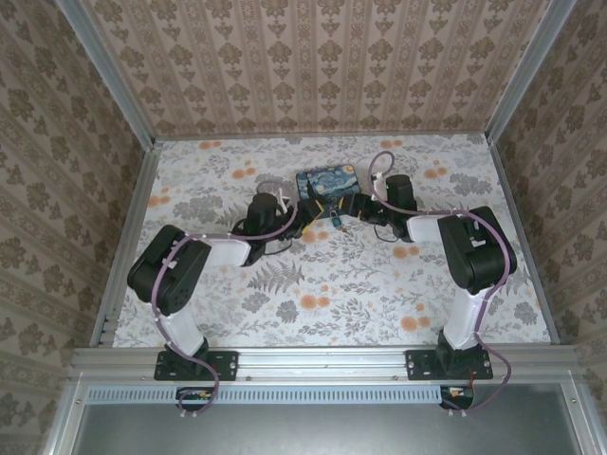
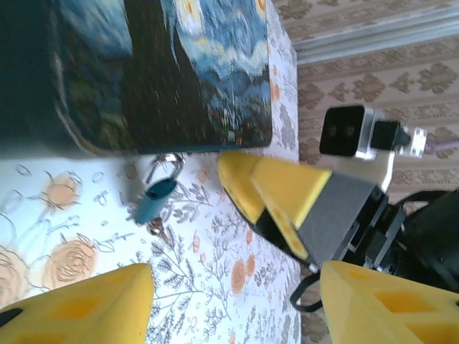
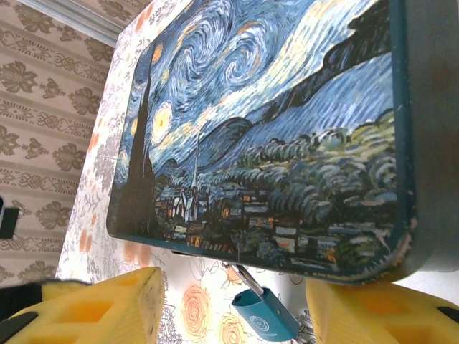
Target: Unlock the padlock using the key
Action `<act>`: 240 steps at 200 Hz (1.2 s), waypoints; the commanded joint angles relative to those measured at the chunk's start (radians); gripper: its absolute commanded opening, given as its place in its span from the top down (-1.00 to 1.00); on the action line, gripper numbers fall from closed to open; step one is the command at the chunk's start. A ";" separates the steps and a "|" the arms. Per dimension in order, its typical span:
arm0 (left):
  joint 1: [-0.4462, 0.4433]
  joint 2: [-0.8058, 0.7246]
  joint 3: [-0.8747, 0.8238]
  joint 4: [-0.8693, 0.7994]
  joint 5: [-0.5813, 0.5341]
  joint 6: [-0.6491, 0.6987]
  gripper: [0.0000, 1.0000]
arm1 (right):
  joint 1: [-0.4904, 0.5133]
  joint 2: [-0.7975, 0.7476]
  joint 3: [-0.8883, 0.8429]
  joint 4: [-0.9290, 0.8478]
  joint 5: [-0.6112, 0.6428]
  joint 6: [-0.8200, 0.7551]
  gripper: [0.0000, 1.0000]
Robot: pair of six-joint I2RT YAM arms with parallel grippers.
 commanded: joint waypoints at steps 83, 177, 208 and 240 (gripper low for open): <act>0.101 -0.011 0.243 -0.390 0.033 0.228 -0.29 | 0.080 0.076 0.030 -0.119 -0.048 -0.128 -0.13; 0.109 0.009 0.303 -0.448 0.038 0.286 -0.29 | 0.062 0.091 0.004 -0.080 0.003 -0.098 1.00; 0.104 0.015 0.370 -0.574 0.003 0.382 -0.29 | 0.043 0.057 -0.056 -0.019 0.005 -0.050 0.97; 0.098 0.018 0.412 -0.635 -0.013 0.434 -0.30 | 0.043 0.031 -0.123 0.101 0.021 0.030 0.00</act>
